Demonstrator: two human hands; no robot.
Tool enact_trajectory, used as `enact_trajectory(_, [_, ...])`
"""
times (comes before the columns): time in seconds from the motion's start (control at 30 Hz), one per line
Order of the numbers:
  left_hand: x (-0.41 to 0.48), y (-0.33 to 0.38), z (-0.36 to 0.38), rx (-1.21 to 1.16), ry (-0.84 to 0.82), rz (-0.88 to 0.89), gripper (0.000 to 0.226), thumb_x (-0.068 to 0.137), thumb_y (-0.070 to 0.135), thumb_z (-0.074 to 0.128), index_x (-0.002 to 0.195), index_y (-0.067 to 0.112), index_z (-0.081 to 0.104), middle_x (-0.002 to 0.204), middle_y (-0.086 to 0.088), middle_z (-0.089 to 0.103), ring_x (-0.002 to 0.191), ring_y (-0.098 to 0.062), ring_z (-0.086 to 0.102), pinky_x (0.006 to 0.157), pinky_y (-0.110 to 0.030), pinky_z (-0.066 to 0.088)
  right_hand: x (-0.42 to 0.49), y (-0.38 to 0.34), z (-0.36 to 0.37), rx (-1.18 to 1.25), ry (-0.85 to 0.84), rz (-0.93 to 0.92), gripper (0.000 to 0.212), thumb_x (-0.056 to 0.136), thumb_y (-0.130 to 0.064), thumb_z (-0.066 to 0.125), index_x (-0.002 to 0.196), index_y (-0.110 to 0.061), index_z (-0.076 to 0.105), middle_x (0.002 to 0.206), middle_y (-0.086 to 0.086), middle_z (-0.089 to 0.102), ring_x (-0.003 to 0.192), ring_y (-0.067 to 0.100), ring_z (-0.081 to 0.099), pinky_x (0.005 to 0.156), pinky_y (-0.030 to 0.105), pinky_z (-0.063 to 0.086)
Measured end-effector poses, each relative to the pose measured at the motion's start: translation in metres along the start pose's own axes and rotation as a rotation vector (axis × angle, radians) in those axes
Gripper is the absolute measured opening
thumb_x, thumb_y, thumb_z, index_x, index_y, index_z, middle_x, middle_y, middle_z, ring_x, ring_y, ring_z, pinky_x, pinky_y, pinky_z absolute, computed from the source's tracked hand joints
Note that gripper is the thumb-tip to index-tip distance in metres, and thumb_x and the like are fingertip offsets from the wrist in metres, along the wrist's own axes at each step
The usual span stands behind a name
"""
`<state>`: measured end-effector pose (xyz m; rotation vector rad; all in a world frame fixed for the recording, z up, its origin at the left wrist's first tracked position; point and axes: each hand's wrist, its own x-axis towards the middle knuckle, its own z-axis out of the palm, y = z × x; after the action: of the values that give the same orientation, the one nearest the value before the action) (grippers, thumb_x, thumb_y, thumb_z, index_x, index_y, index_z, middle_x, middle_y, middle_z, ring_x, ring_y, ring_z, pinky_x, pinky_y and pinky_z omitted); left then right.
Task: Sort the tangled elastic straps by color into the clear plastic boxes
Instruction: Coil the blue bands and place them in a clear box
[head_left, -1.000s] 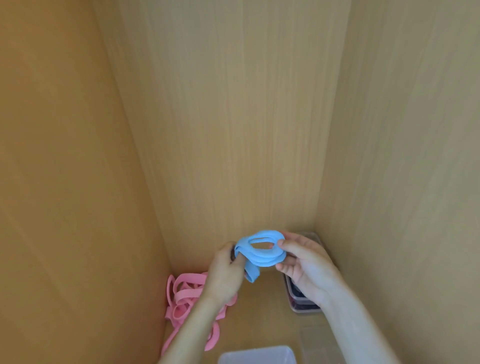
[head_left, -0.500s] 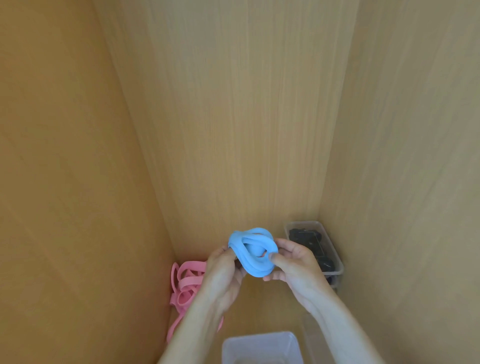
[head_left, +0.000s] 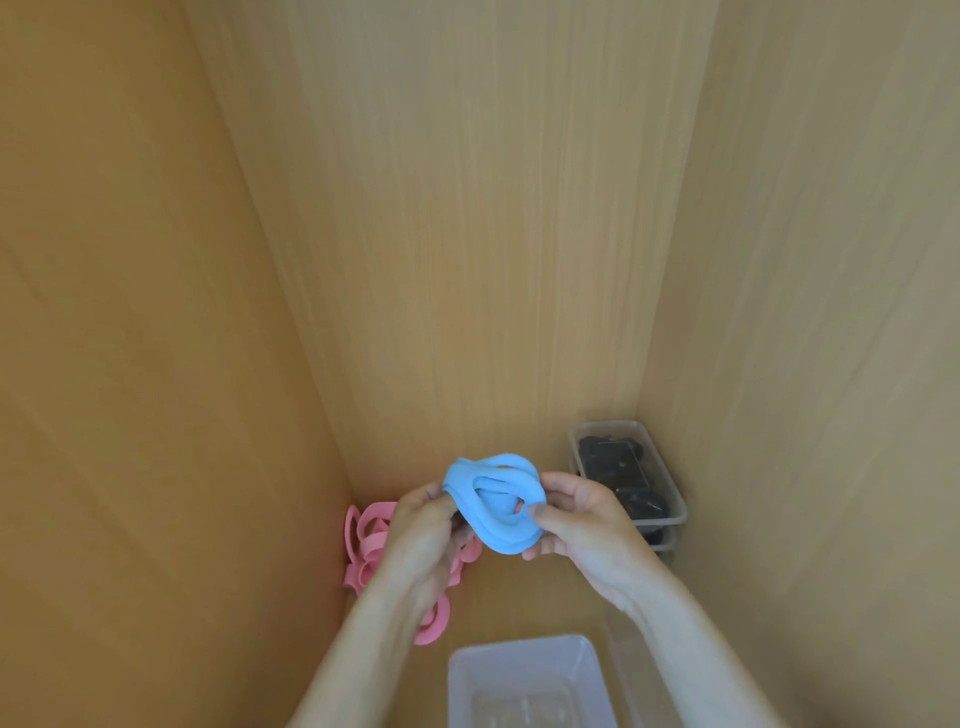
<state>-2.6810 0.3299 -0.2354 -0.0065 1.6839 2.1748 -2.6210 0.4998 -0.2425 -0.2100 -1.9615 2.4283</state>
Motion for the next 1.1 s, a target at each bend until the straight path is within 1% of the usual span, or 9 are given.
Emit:
enact_trajectory(0.13, [0.000, 0.000, 0.003, -0.021, 0.004, -0.079, 0.025, 0.096, -0.006, 0.047, 0.108, -0.012, 0.068, 0.107, -0.033, 0.069, 0.091, -0.037, 0.062, 0.087, -0.049, 0.049, 0.001, 0.015, 0.009, -0.103, 0.142, -0.054, 0.028, 0.094, 0.009, 0.056, 0.113, -0.008, 0.069, 0.101, 0.012, 0.076, 0.076, 0.027, 0.073, 0.064, 0.033, 0.058])
enact_trajectory(0.2, [-0.002, 0.000, 0.002, -0.056, -0.015, -0.129, 0.026, 0.096, -0.005, 0.047, 0.110, -0.009, 0.069, 0.112, -0.030, 0.070, 0.096, -0.037, 0.068, 0.093, -0.048, 0.054, 0.001, 0.019, 0.011, -0.132, 0.163, -0.111, 0.028, 0.094, 0.010, 0.056, 0.114, -0.007, 0.068, 0.098, 0.011, 0.076, 0.070, 0.025, 0.070, 0.062, 0.034, 0.057])
enact_trajectory(0.3, [-0.002, 0.002, 0.002, -0.161, -0.062, -0.202, 0.027, 0.095, -0.005, 0.048, 0.110, -0.007, 0.070, 0.112, -0.028, 0.071, 0.095, -0.034, 0.072, 0.082, -0.042, 0.062, -0.001, 0.023, 0.012, -0.203, 0.199, -0.206, 0.026, 0.095, 0.007, 0.057, 0.116, -0.006, 0.065, 0.091, 0.010, 0.075, 0.063, 0.022, 0.066, 0.064, 0.034, 0.055])
enact_trajectory(0.43, [-0.002, 0.001, 0.001, -0.307, -0.085, -0.264, 0.033, 0.083, -0.003, 0.052, 0.113, -0.005, 0.066, 0.106, -0.022, 0.073, 0.081, -0.029, 0.072, 0.065, -0.036, 0.059, -0.004, 0.020, 0.015, -0.308, 0.222, -0.342, 0.026, 0.096, 0.004, 0.059, 0.119, -0.007, 0.064, 0.092, 0.008, 0.074, 0.064, 0.015, 0.067, 0.064, 0.028, 0.056])
enact_trajectory(0.63, [-0.007, -0.012, -0.003, -0.393, -0.201, -0.269, 0.029, 0.070, -0.005, 0.061, 0.090, 0.000, 0.080, 0.105, -0.022, 0.073, 0.084, -0.033, 0.074, 0.069, -0.035, 0.061, -0.005, 0.019, 0.019, -0.254, 0.161, -0.325, 0.029, 0.095, 0.011, 0.055, 0.110, -0.011, 0.066, 0.090, 0.006, 0.075, 0.067, 0.024, 0.065, 0.062, 0.035, 0.056])
enact_trajectory(0.73, [-0.012, -0.018, -0.005, -0.385, -0.255, -0.258, 0.035, 0.067, -0.003, 0.067, 0.100, -0.003, 0.078, 0.111, -0.024, 0.071, 0.090, -0.035, 0.072, 0.077, -0.036, 0.060, -0.006, 0.021, 0.018, -0.240, 0.154, -0.287, 0.032, 0.095, 0.011, 0.054, 0.104, -0.016, 0.067, 0.089, 0.003, 0.075, 0.068, 0.020, 0.066, 0.059, 0.030, 0.055])
enact_trajectory(0.87, [-0.016, -0.030, -0.013, -0.315, -0.253, -0.269, 0.035, 0.081, -0.002, 0.054, 0.108, 0.001, 0.077, 0.116, -0.021, 0.071, 0.099, -0.032, 0.073, 0.082, -0.037, 0.060, -0.010, 0.028, 0.022, -0.269, 0.167, -0.200, 0.035, 0.095, 0.013, 0.051, 0.094, -0.019, 0.067, 0.077, 0.000, 0.074, 0.062, 0.018, 0.064, 0.055, 0.032, 0.052])
enact_trajectory(0.97, [-0.021, -0.027, -0.018, -0.163, -0.284, -0.238, 0.047, 0.081, -0.004, 0.059, 0.127, -0.010, 0.060, 0.129, -0.030, 0.063, 0.109, -0.041, 0.067, 0.094, -0.049, 0.056, -0.017, 0.035, 0.024, -0.229, 0.188, -0.125, 0.035, 0.094, 0.016, 0.049, 0.090, -0.014, 0.068, 0.076, 0.001, 0.073, 0.065, 0.026, 0.064, 0.051, 0.031, 0.053])
enact_trajectory(1.1, [-0.031, -0.026, -0.025, -0.121, -0.310, -0.274, 0.068, 0.079, 0.000, 0.057, 0.141, -0.017, 0.036, 0.140, -0.039, 0.047, 0.118, -0.048, 0.056, 0.116, -0.064, 0.029, -0.024, 0.028, 0.021, -0.200, 0.138, -0.074, 0.034, 0.096, 0.013, 0.052, 0.086, -0.014, 0.071, 0.071, -0.001, 0.074, 0.061, 0.017, 0.065, 0.049, 0.025, 0.052])
